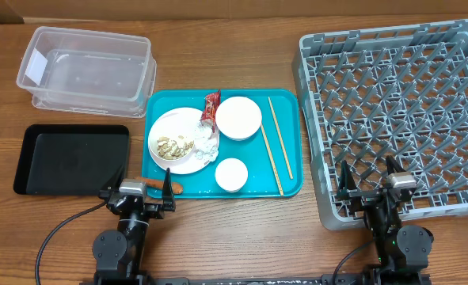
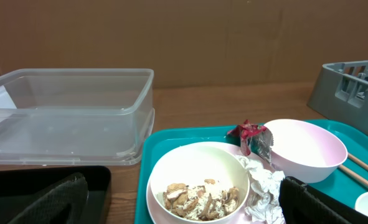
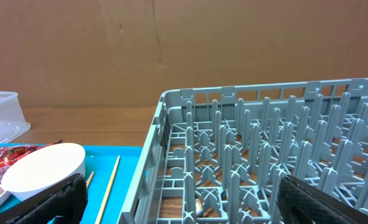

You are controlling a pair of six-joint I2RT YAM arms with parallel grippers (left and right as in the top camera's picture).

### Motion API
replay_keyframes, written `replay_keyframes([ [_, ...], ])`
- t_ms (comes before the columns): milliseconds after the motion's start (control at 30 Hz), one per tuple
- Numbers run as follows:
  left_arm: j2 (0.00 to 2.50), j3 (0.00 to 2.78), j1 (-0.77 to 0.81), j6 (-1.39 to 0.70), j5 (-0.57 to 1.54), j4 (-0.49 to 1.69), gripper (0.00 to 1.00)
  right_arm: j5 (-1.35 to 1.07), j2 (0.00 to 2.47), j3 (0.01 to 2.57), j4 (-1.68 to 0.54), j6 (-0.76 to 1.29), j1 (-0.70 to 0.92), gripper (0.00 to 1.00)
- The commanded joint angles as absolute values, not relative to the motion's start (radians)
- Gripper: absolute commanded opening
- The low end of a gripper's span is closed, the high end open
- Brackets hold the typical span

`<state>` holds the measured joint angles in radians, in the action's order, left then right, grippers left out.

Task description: Sort waste into correct bins and load items into the dishwasher

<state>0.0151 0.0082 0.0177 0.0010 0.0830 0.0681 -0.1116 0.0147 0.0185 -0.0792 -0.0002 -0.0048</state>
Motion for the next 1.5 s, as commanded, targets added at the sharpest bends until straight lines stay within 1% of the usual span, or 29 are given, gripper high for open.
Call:
replay_keyframes([
  [0,0.006,0.005,0.014,0.011,0.098,0.07,1.0,-0.105,0.003,0.008,-0.074,0.0,0.001,1.0],
  [667,0.006,0.005,0.013,0.011,0.098,0.07,1.0,-0.11,0.003,0.008,-0.063,0.002,0.001,1.0],
  [800,0.006,0.005,0.013,-0.008,0.097,0.062,1.0,-0.109,0.003,0.009,-0.062,0.082,0.001,1.0],
  [933,0.006,0.042,0.013,-0.038,0.097,0.054,1.0,-0.109,0.003,0.029,-0.062,0.083,0.001,1.0],
  [1067,0.008,0.119,0.013,-0.041,0.066,0.139,1.0,-0.105,0.003,0.082,-0.063,0.083,0.001,1.0],
  [1133,0.031,0.199,0.013,-0.042,0.052,0.238,1.0,-0.105,0.009,0.142,-0.091,0.083,0.001,1.0],
  [1267,0.102,0.302,0.013,-0.042,0.052,0.356,1.0,-0.104,0.061,0.256,-0.2,0.083,0.001,1.0],
  [1467,0.313,0.487,0.013,-0.049,0.054,0.488,1.0,-0.105,0.235,0.439,-0.379,0.083,0.001,1.0],
])
